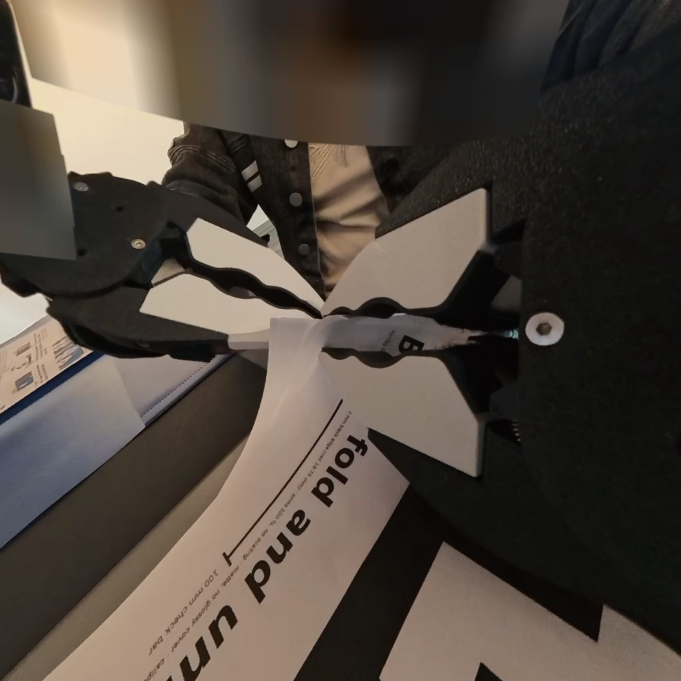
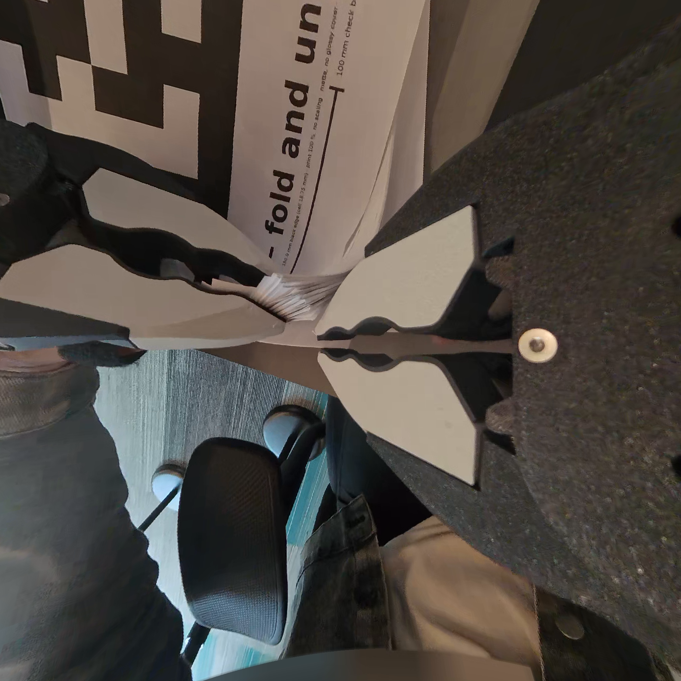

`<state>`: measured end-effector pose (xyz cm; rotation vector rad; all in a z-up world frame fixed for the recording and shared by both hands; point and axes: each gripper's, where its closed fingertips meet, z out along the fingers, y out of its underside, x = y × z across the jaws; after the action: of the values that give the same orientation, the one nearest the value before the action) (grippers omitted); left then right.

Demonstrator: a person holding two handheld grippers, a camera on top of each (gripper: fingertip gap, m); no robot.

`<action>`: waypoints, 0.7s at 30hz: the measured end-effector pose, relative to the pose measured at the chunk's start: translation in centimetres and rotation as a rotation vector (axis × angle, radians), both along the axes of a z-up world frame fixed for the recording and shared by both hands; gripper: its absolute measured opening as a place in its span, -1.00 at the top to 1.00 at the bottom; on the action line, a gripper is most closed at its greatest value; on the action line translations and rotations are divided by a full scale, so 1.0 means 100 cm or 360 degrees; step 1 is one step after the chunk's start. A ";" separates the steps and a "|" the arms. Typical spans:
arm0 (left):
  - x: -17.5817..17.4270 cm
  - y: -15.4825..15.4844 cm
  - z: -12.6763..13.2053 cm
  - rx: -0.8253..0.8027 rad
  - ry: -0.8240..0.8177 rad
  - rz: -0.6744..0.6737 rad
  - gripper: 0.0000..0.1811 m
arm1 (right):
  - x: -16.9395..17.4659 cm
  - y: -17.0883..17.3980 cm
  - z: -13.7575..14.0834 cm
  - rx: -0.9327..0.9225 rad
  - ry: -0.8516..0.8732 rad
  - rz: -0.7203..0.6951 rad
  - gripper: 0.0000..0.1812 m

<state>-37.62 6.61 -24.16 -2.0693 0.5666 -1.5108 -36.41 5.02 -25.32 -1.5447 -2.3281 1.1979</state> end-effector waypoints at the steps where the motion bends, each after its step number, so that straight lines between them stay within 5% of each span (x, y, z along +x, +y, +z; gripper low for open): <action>1: 0.000 0.000 0.000 -0.0002 0.0000 -0.0001 0.85 | 0.000 0.000 0.000 -0.0013 -0.0011 -0.0005 0.96; 21: -0.005 0.002 0.006 -0.0027 -0.0105 0.0025 0.85 | -0.009 0.003 0.010 -0.0007 0.0043 -0.0007 1.00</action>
<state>-38.08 6.78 -23.52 -2.0236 0.5128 -1.5736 -37.34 5.35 -24.32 -1.5247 -2.3056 1.2156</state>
